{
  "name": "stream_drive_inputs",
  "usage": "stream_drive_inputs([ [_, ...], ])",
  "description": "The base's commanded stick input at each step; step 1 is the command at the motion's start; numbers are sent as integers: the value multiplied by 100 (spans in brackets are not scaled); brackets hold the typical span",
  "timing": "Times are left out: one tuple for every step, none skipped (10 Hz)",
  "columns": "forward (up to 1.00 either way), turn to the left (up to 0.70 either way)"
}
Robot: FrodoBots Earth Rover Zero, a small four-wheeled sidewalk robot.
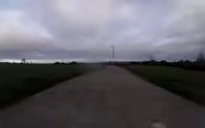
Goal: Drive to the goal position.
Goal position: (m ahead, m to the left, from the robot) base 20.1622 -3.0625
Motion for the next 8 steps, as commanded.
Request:
stream_drive_inputs([
  [85,-12],
  [85,-25],
  [85,-16],
  [85,-4],
  [85,-29],
  [85,-29],
  [85,-1],
  [85,-2],
])
